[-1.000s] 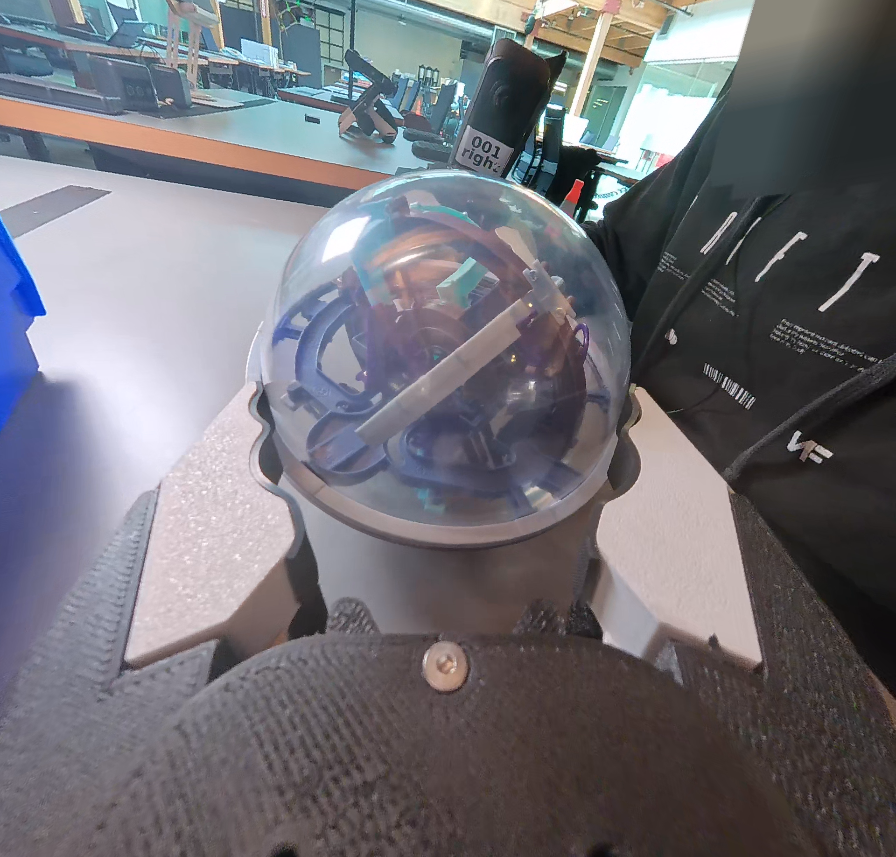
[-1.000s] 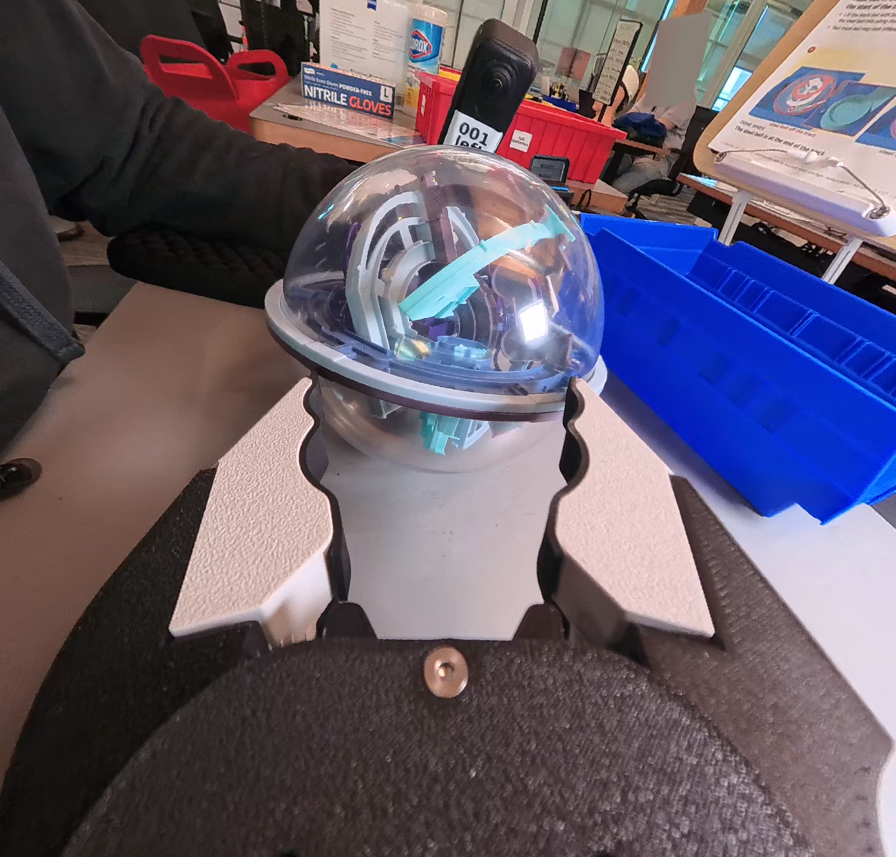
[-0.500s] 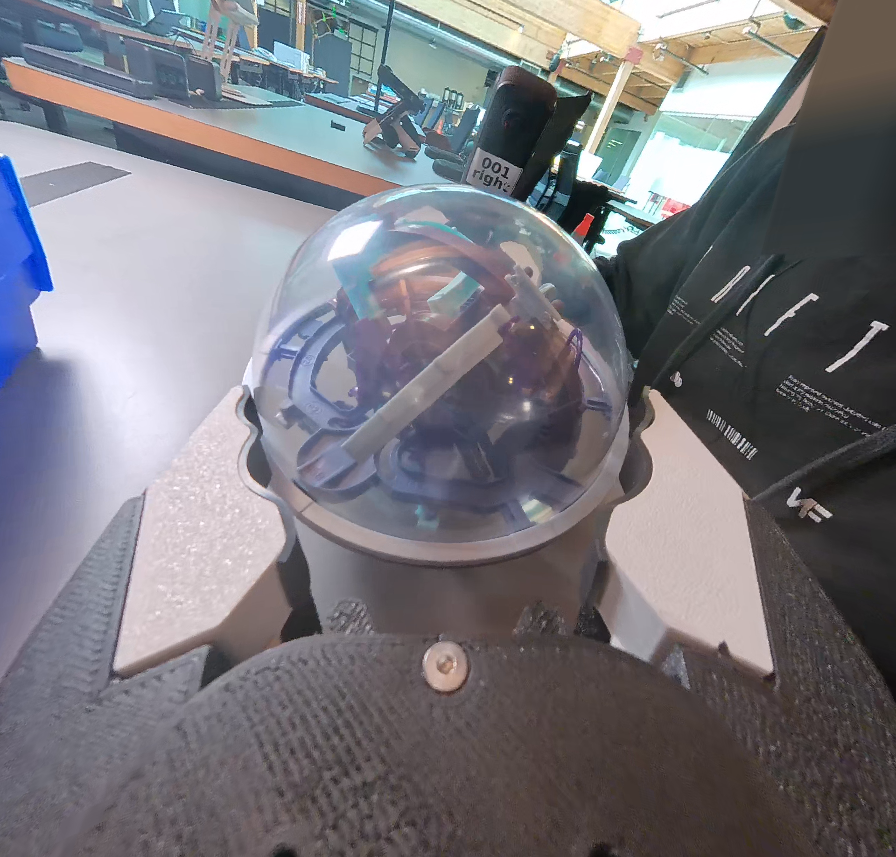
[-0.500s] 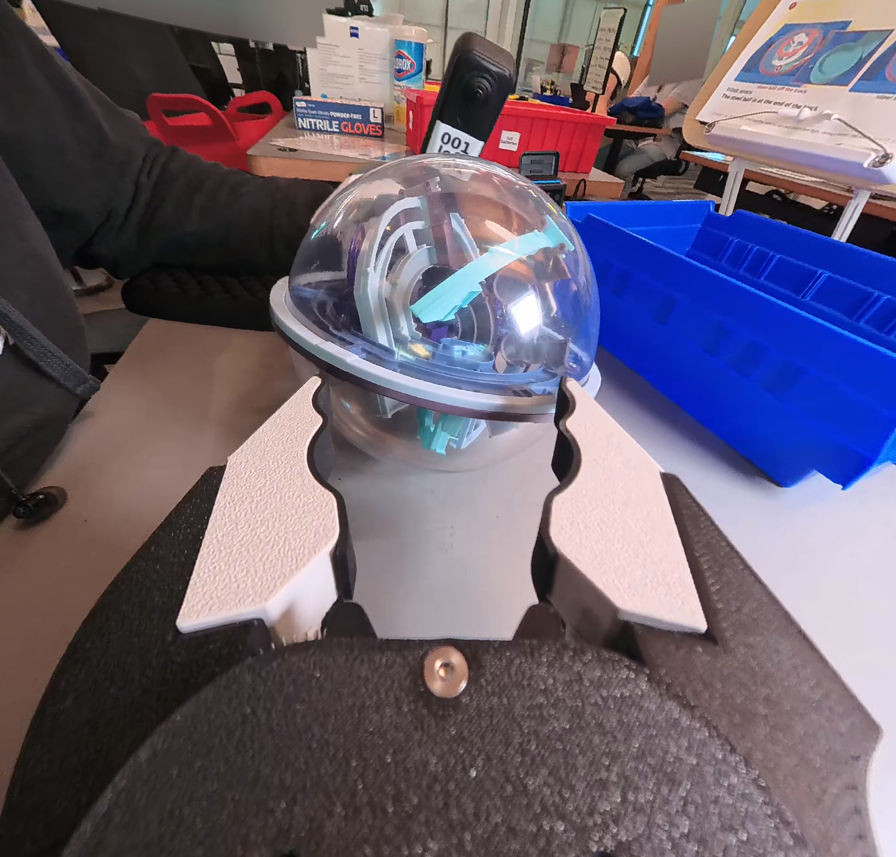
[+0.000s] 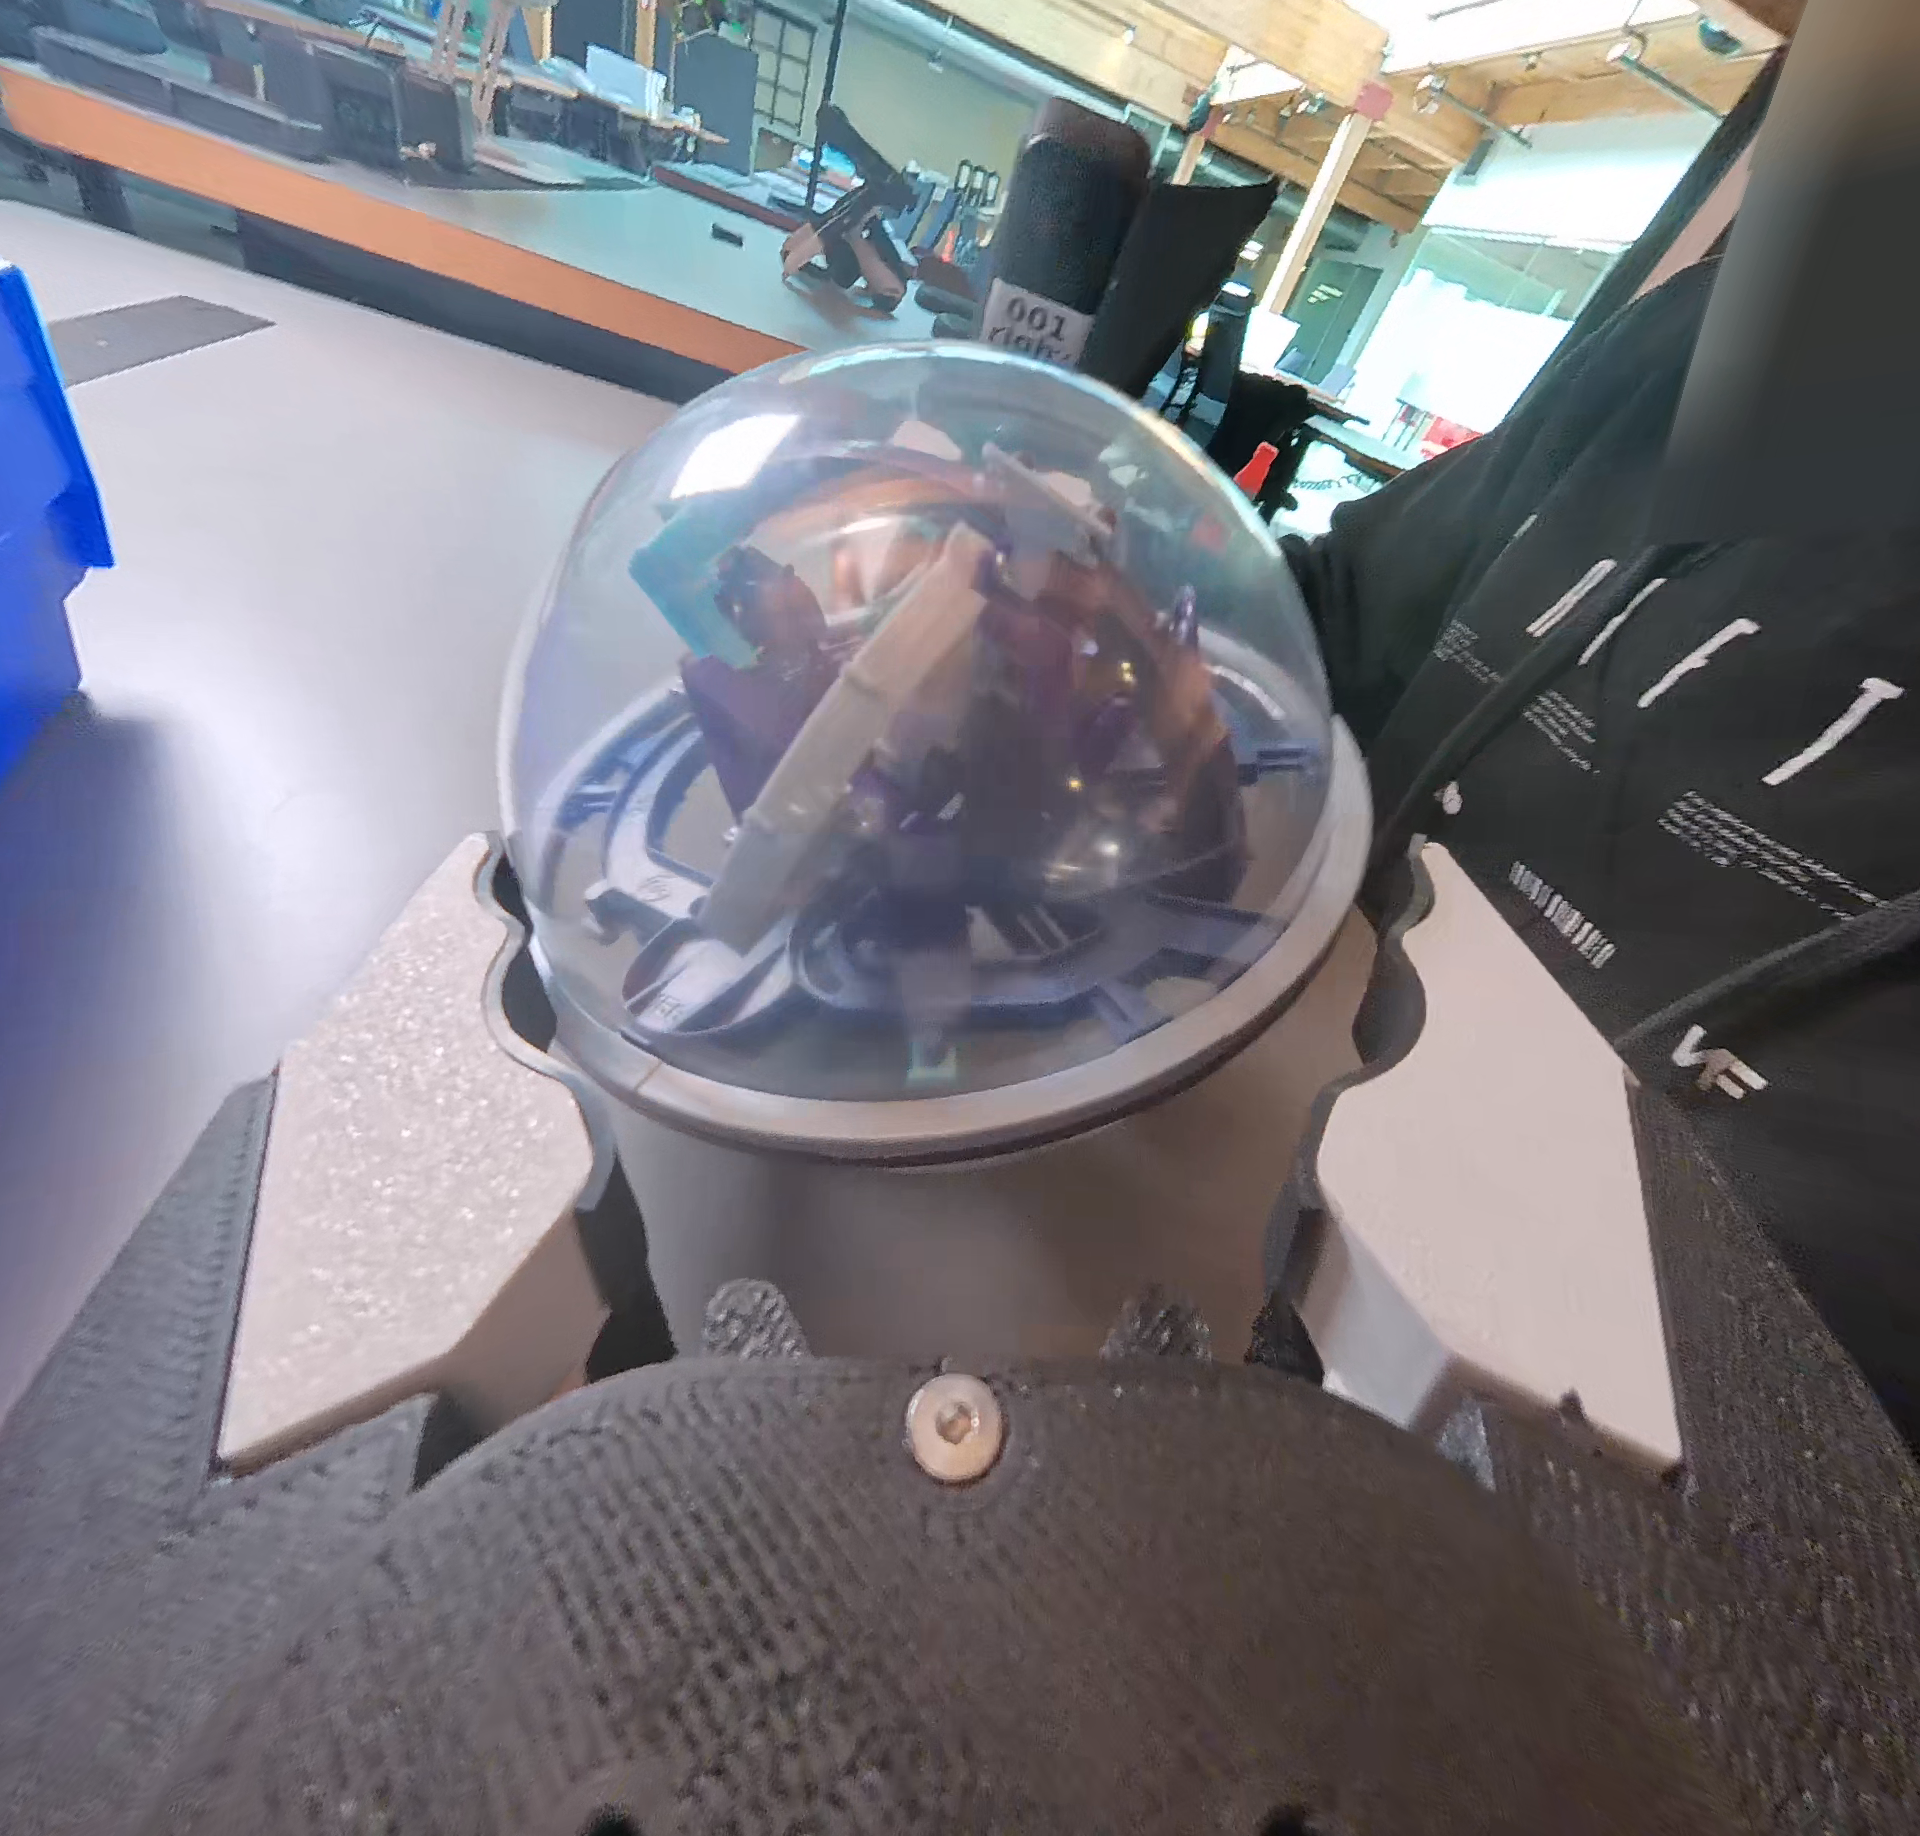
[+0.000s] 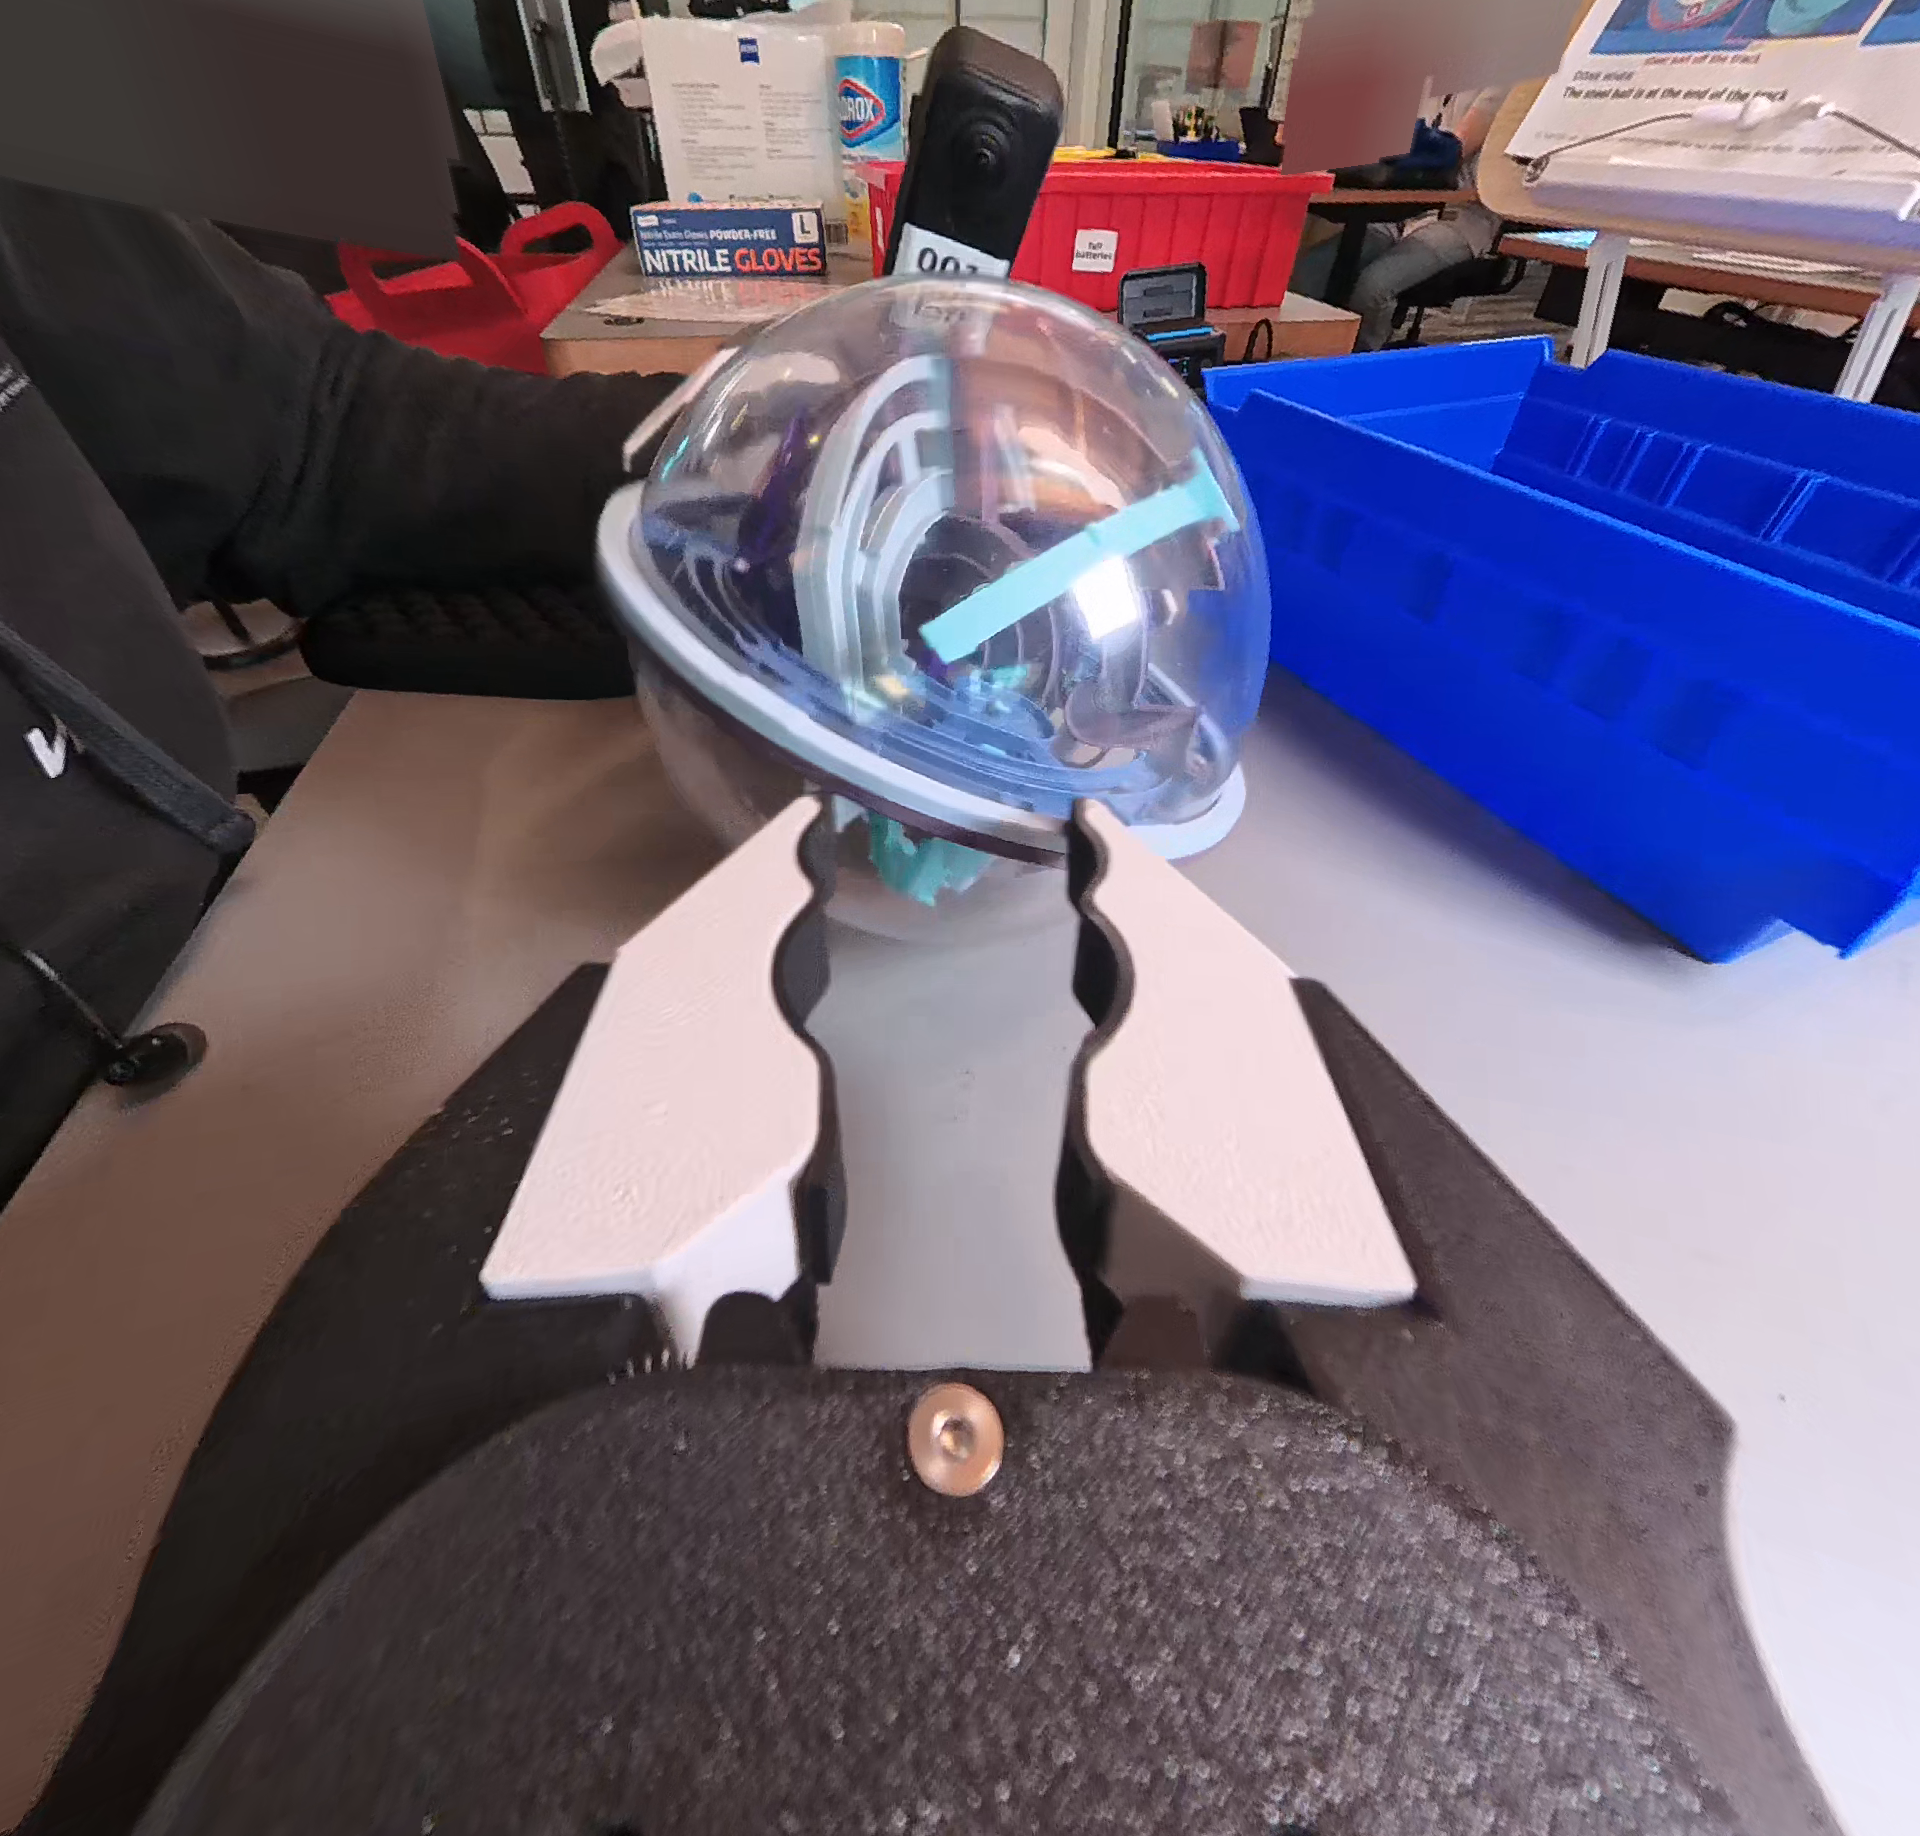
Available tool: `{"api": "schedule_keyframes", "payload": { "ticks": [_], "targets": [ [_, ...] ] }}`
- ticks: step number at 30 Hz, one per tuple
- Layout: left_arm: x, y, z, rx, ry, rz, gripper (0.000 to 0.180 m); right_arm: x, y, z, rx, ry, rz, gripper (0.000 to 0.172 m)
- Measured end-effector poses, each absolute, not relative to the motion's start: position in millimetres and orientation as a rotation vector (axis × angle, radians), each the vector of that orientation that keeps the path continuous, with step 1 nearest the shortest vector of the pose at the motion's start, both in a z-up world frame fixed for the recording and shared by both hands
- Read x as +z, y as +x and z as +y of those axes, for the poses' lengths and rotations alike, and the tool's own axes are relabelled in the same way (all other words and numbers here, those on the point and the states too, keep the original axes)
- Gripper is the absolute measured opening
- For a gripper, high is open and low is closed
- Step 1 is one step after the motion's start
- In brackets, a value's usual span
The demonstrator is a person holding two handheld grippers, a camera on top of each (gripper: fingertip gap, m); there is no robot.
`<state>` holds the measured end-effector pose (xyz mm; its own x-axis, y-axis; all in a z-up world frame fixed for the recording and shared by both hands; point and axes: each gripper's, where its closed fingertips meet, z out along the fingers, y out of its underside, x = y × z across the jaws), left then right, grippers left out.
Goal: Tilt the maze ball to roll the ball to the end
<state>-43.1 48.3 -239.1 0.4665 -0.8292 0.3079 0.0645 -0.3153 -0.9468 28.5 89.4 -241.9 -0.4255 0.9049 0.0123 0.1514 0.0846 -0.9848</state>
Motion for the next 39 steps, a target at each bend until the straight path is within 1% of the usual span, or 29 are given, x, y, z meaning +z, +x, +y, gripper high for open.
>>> {"api": "schedule_keyframes", "payload": {
  "ticks": [1,3,9,14,19,24,30,36,39],
  "targets": [
    [-242,-44,50,-1.041,-1.664,0.666,0.153,-244,29,89,1.390,-1.049,-1.692,0.034],
    [-241,-44,51,-1.079,-1.662,0.637,0.153,-245,28,89,1.365,-1.045,-1.697,0.029],
    [-234,-53,60,-1.162,-1.648,0.510,0.149,-248,27,92,1.316,-1.055,-1.705,0.021],
    [-223,-69,68,-1.191,-1.599,0.393,0.136,-251,26,92,1.290,-1.052,-1.716,0.014],
    [-215,-79,74,-1.111,-1.557,0.363,0.119,-258,25,96,1.276,-1.092,-1.730,0.011],
    [-205,-82,76,-1.035,-1.517,0.361,0.115,-261,24,103,1.296,-1.154,-1.720,0.009],
    [-211,-73,76,-0.906,-1.564,0.445,0.124,-261,25,103,1.289,-1.159,-1.721,0.010],
    [-232,-58,75,-0.716,-1.670,0.602,0.145,-261,24,109,1.317,-1.210,-1.696,0.009],
    [-243,-55,83,-0.628,-1.723,0.618,0.145,-261,25,110,1.343,-1.229,-1.692,0.009]
  ]
}}
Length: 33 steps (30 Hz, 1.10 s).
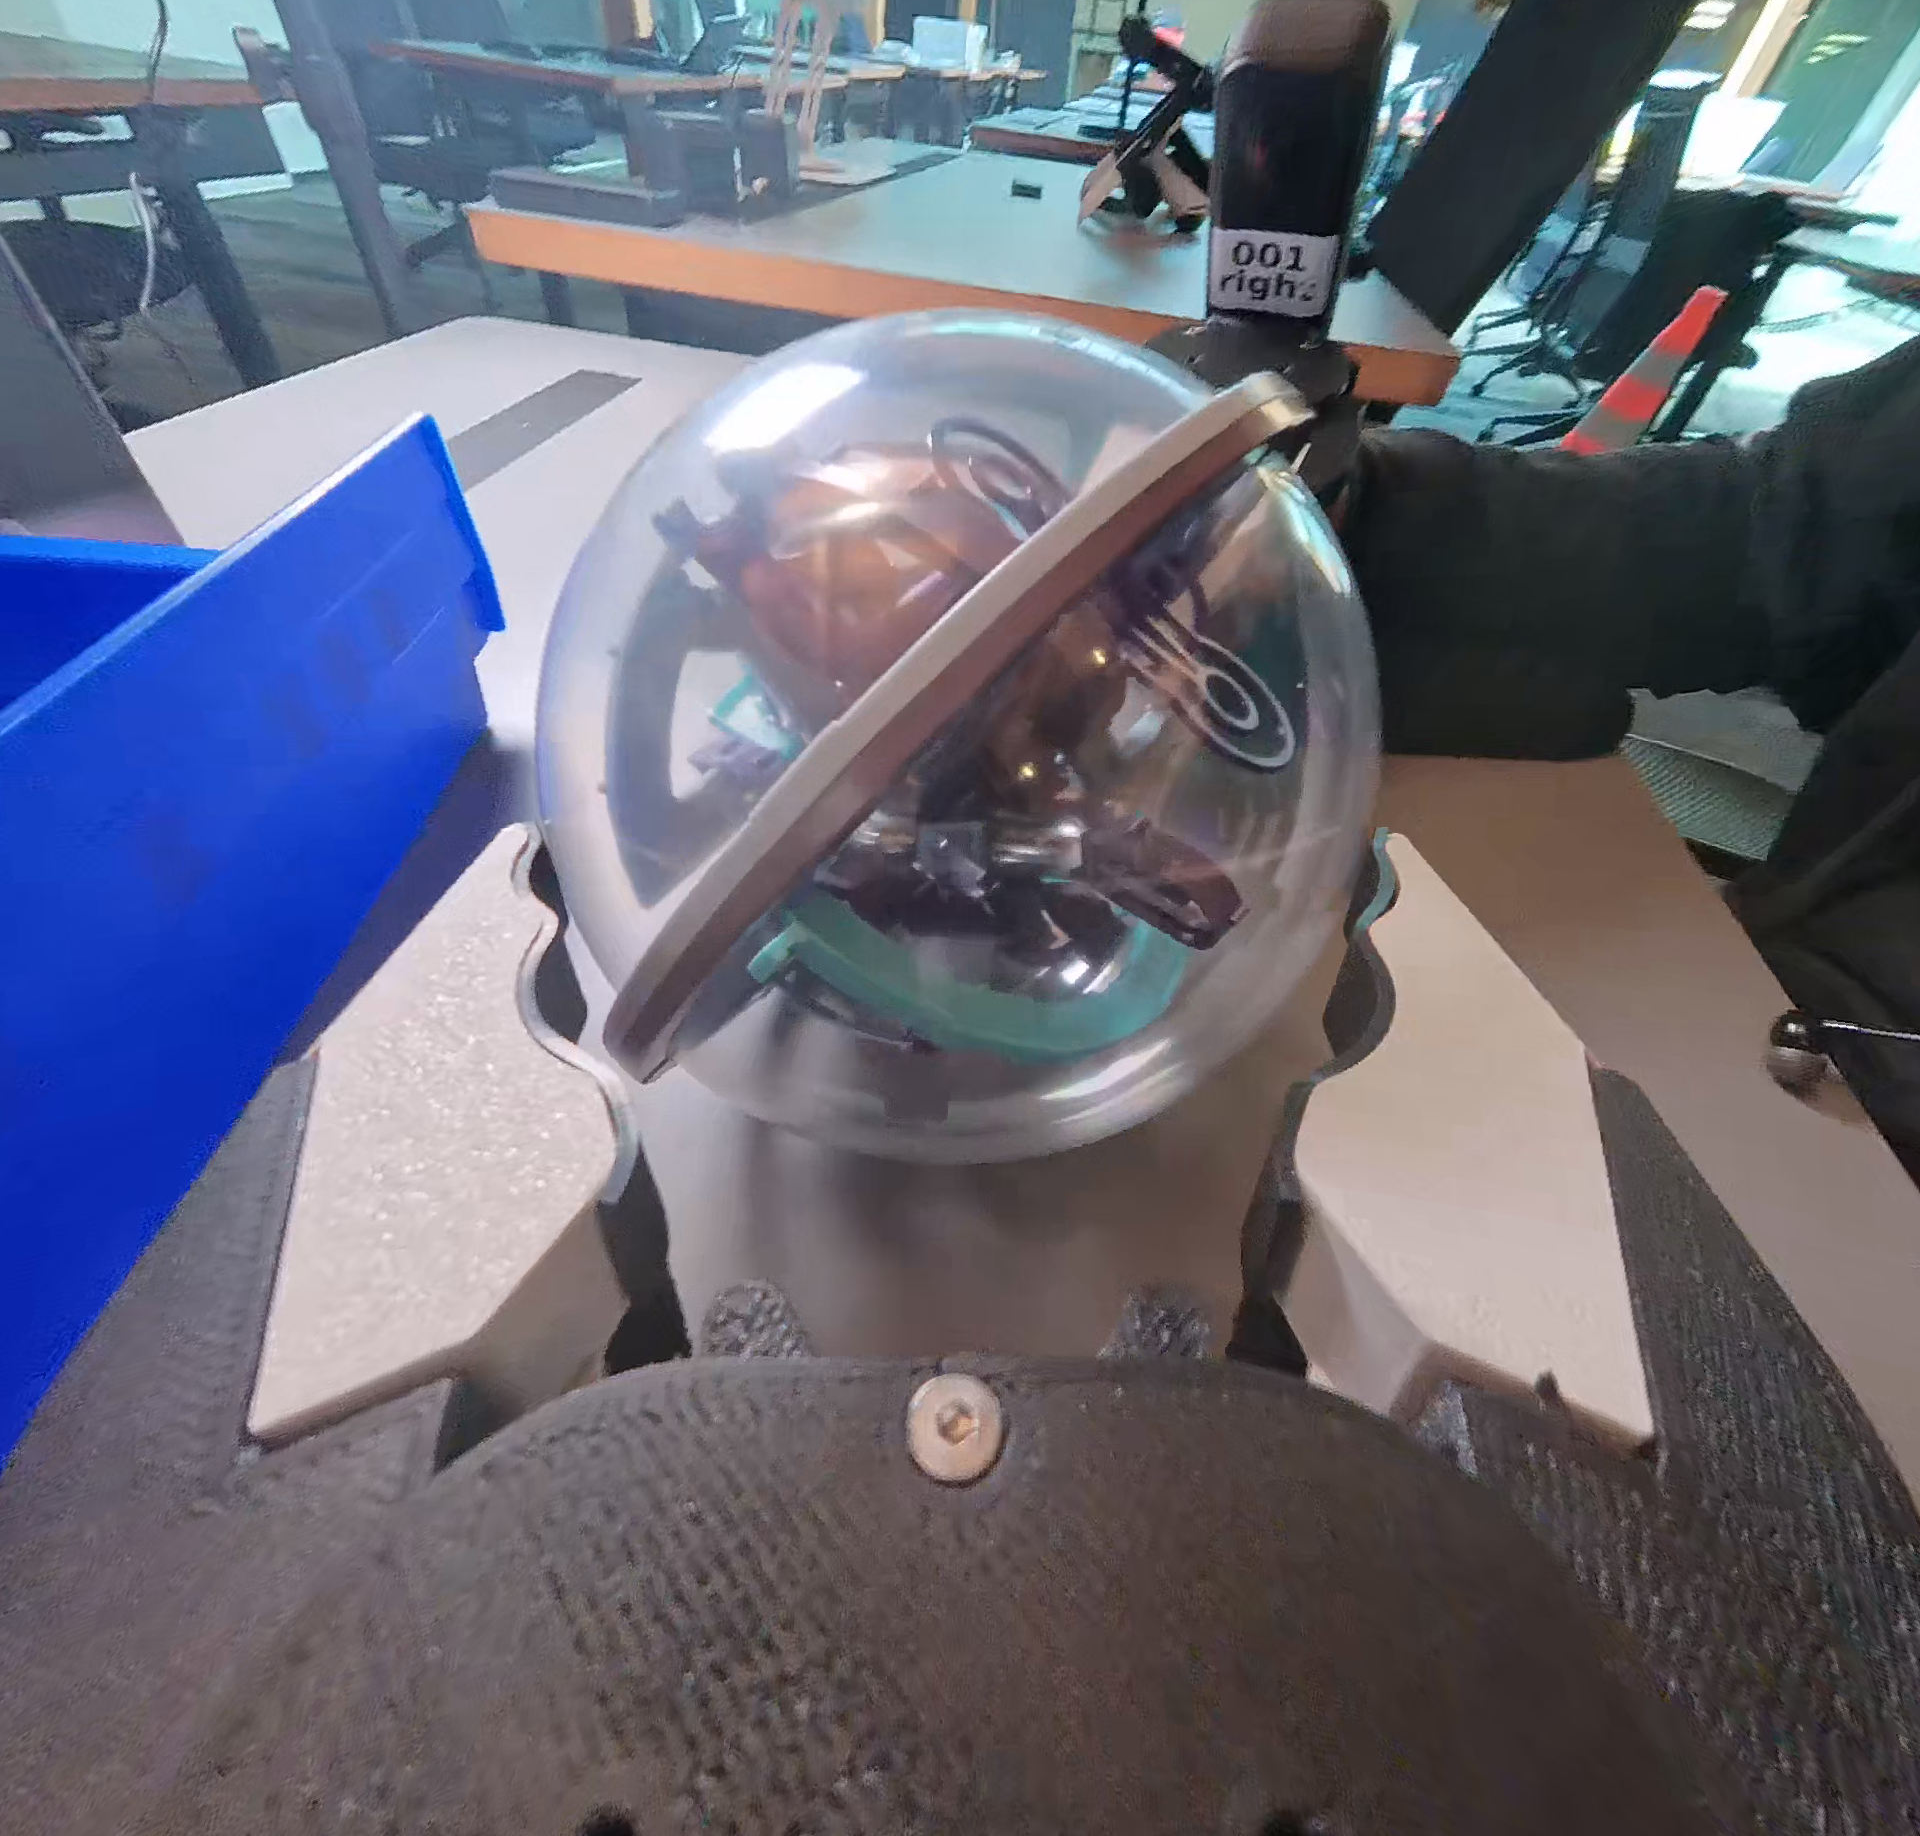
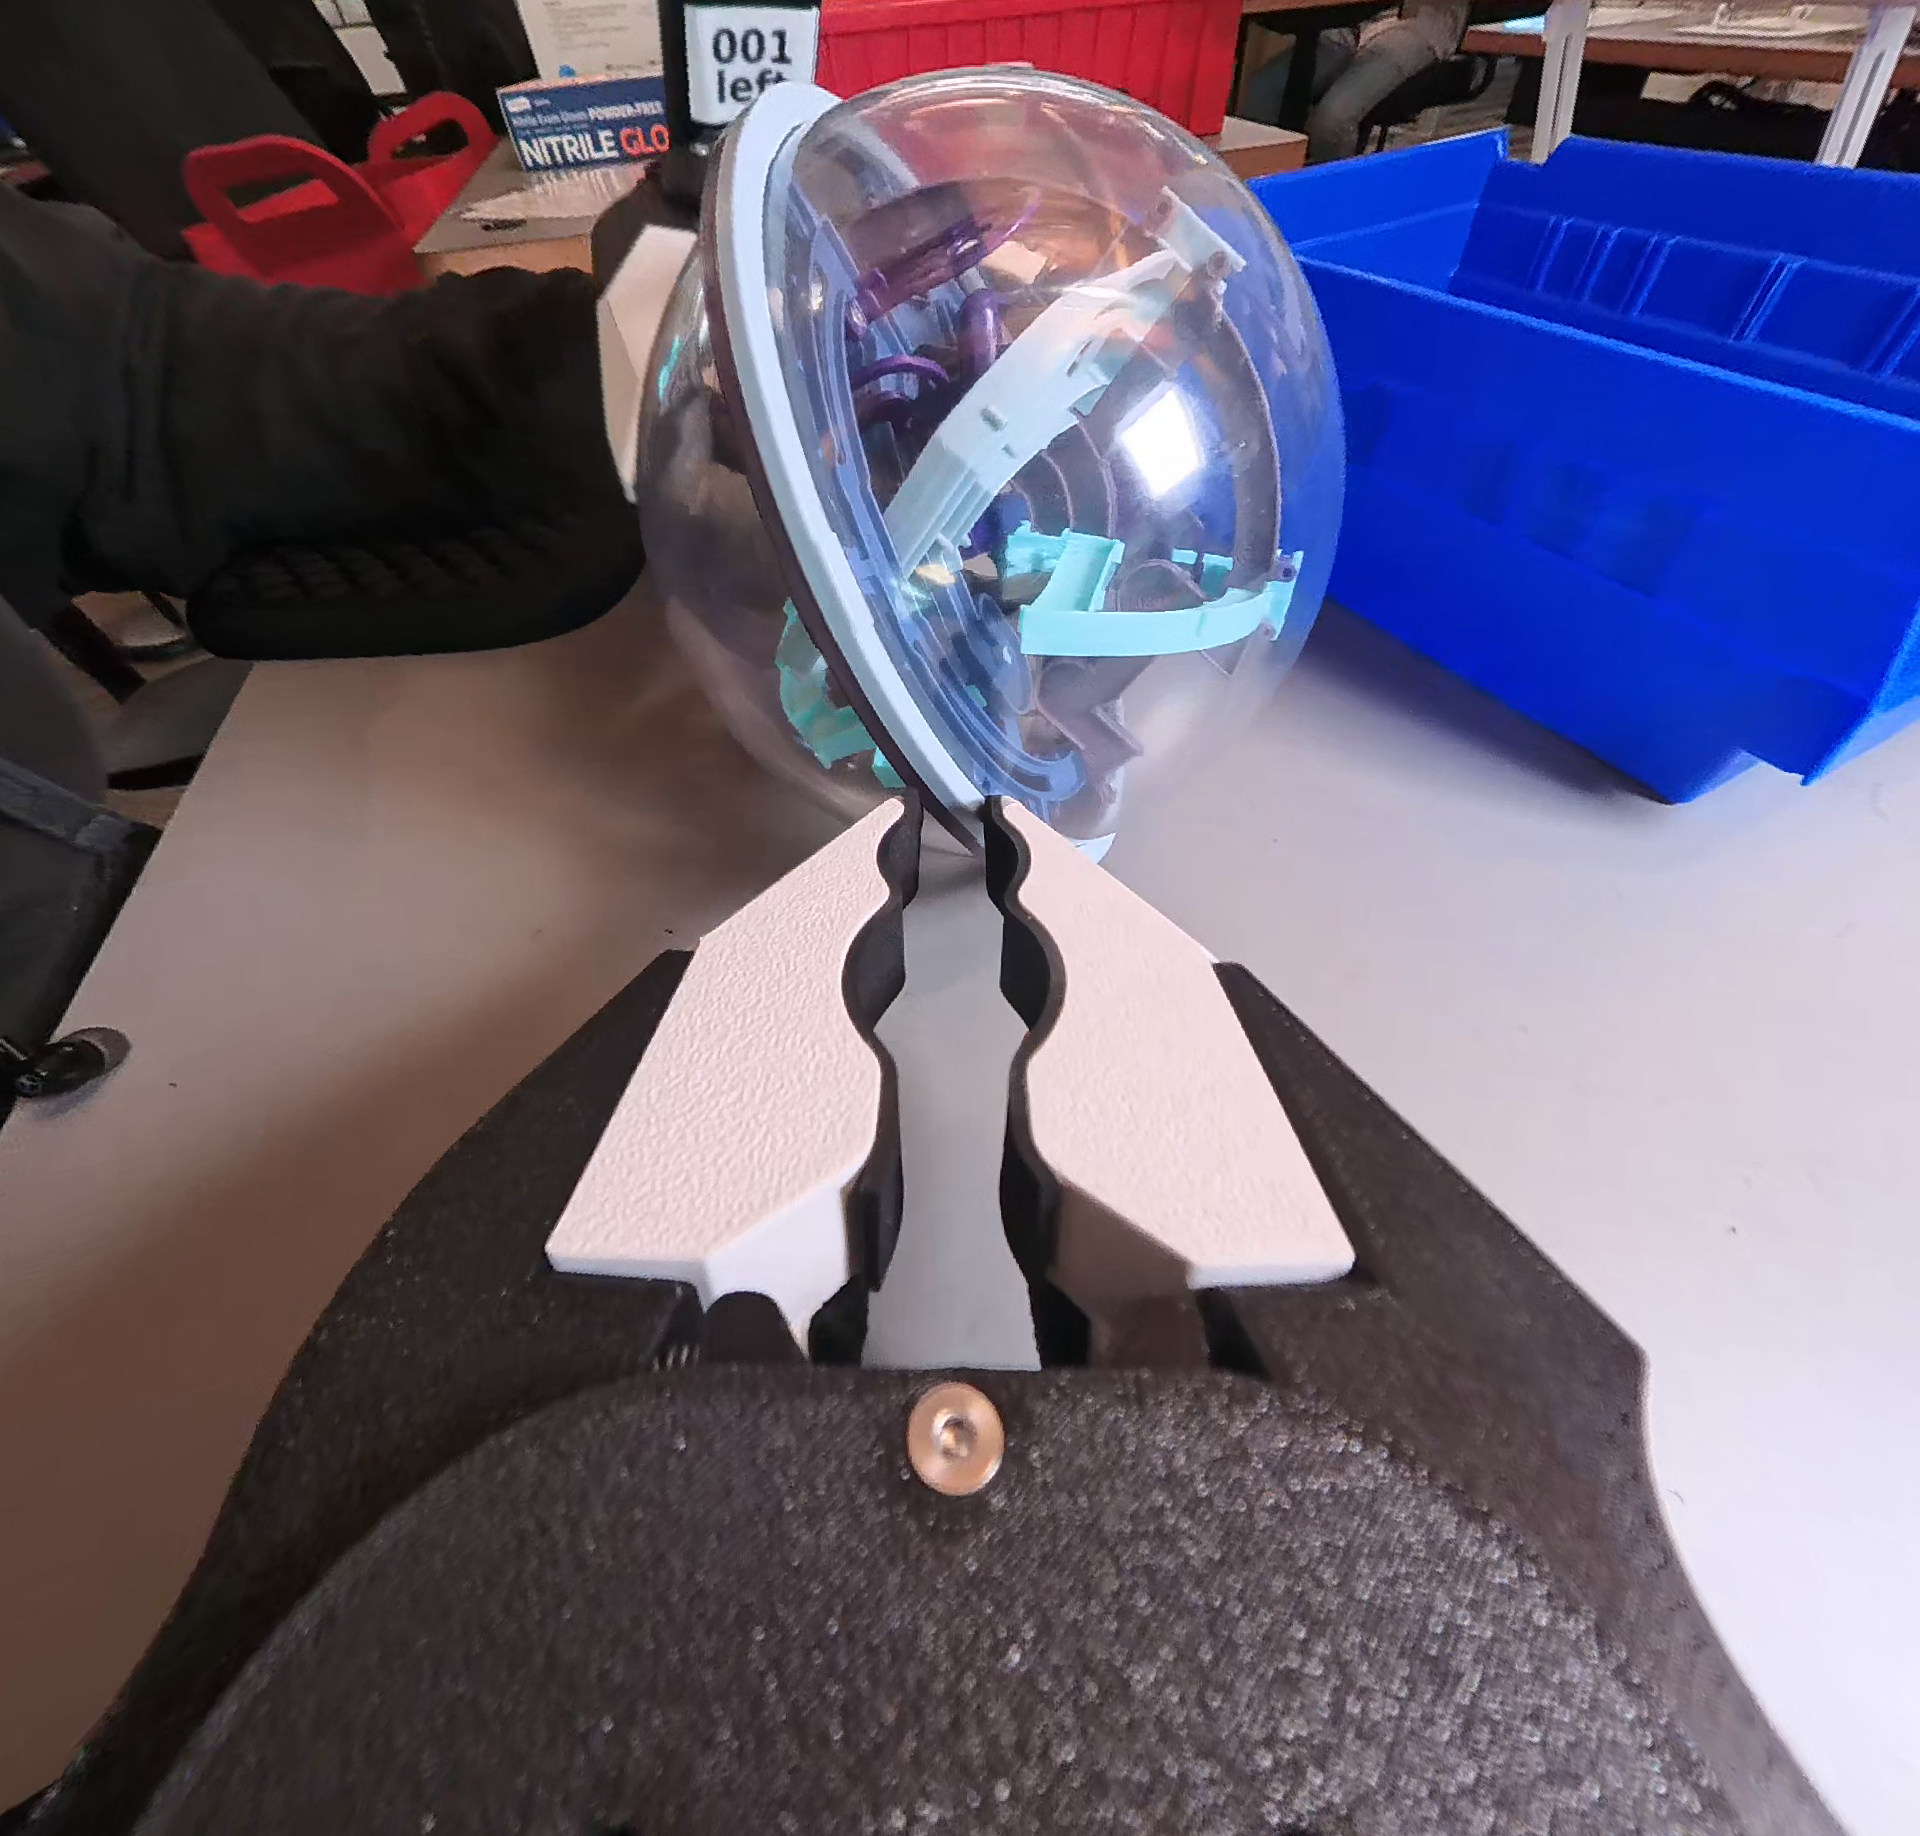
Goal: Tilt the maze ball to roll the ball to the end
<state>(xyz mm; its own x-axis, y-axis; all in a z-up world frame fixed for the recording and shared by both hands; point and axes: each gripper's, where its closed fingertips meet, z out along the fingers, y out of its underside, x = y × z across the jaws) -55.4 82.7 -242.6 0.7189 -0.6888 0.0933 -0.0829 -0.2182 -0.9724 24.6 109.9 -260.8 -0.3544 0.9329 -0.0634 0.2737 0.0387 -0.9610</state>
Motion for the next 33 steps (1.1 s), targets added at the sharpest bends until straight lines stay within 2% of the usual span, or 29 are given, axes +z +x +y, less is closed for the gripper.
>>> {"api": "schedule_keyframes", "payload": {
  "ticks": [8,27,28,33],
  "targets": [
    [-232,-57,87,-0.759,-1.730,0.502,0.144,-259,24,107,1.351,-1.225,-1.694,0.008],
    [-216,-53,89,-0.606,-1.705,0.515,0.141,-283,18,107,1.094,-1.215,-1.804,0.009],
    [-216,-53,89,-0.607,-1.702,0.516,0.141,-282,18,107,1.092,-1.208,-1.804,0.011],
    [-214,-53,91,-0.618,-1.694,0.497,0.140,-275,18,106,1.125,-1.180,-1.761,0.051]
  ]
}}
